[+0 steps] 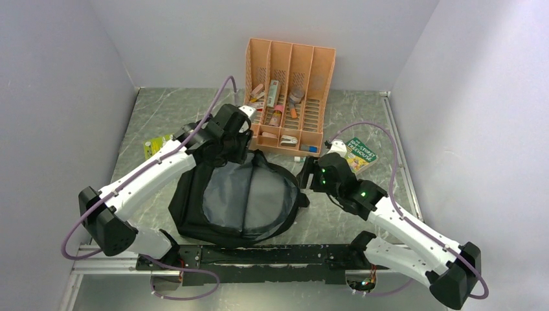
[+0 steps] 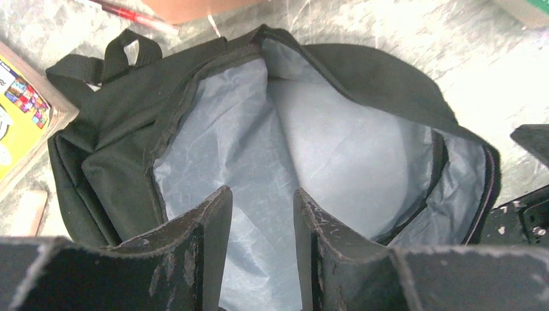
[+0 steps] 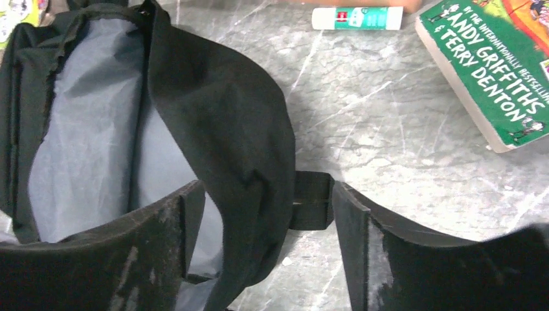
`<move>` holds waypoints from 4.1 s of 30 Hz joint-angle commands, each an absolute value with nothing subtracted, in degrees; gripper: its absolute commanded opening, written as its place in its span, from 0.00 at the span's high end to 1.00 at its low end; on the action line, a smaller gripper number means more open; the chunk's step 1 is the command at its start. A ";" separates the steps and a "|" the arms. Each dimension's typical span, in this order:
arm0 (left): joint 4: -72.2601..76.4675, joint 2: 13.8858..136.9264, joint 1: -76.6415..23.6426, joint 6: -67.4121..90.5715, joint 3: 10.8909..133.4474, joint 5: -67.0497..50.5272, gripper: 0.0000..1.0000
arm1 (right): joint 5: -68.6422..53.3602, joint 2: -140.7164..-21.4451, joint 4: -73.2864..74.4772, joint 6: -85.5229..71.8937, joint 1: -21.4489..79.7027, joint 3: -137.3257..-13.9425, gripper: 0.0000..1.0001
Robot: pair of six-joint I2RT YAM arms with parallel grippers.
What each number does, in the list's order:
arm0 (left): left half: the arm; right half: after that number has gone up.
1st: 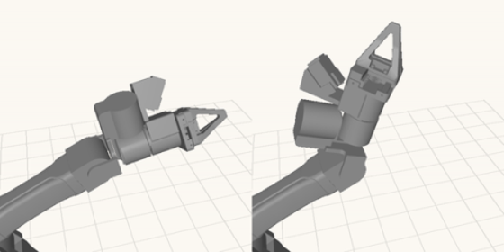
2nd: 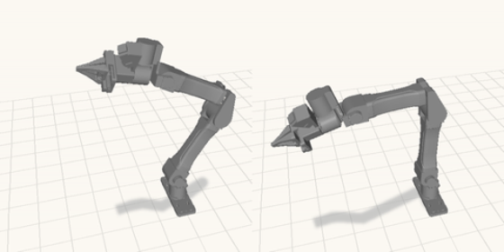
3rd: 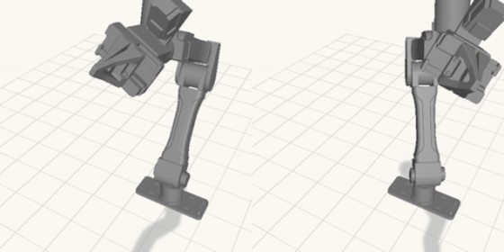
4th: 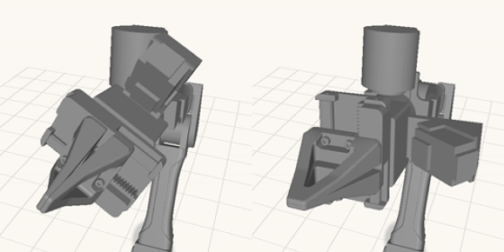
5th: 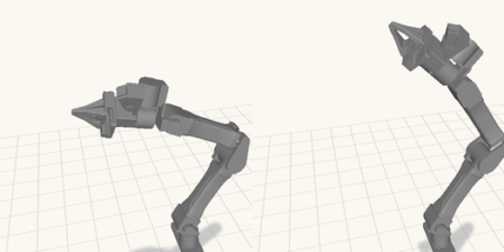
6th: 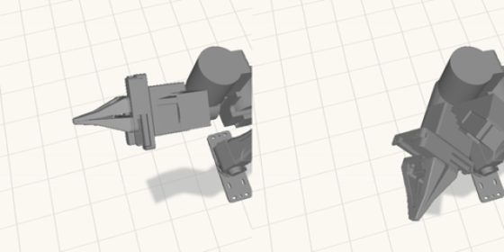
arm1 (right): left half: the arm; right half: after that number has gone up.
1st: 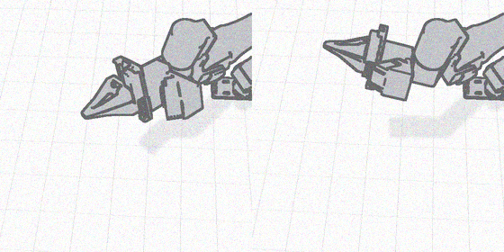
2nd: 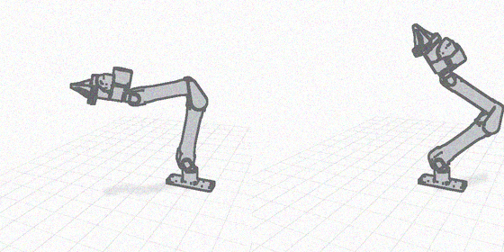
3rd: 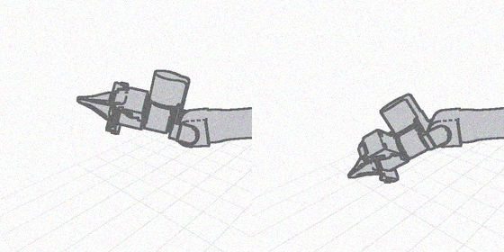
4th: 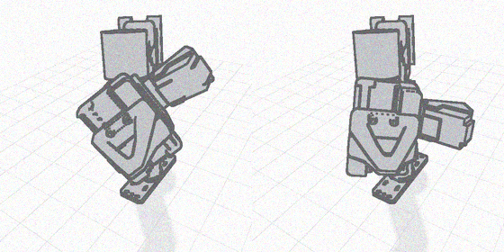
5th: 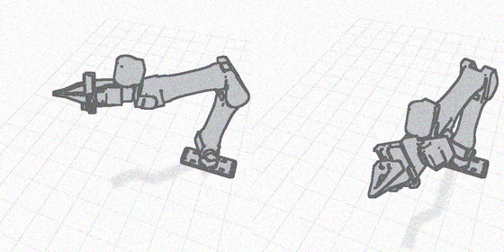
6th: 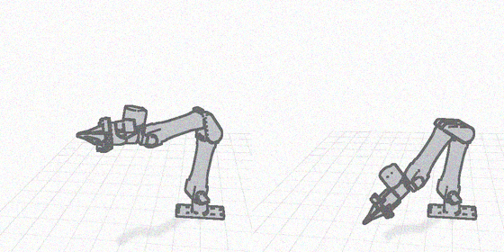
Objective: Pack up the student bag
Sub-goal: Adjust the student bag at the center of the board, then pick up the book from the center of the board.
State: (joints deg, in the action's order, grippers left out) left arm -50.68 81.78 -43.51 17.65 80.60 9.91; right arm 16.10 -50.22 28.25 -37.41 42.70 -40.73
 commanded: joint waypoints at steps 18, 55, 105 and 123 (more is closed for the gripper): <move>-36.76 86.36 -39.46 15.69 82.44 0.55 0.57 | 23.89 -64.90 32.49 -40.14 37.02 -49.78 0.00; -31.84 93.47 -38.40 13.84 84.82 -10.97 0.58 | -4.15 -74.04 15.22 -44.08 -7.81 -35.09 0.15; -24.20 136.01 -53.64 25.64 129.02 -18.97 0.53 | 2.60 -59.71 26.57 -46.75 -11.51 -23.08 1.00; -25.13 141.93 -55.03 29.61 124.82 -8.30 0.26 | 3.65 -58.07 27.42 -47.07 -11.52 -23.03 1.00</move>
State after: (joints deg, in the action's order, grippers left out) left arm -26.11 140.40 -55.18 28.73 124.92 -10.59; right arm 0.12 -57.82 22.02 -47.59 -10.83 -24.40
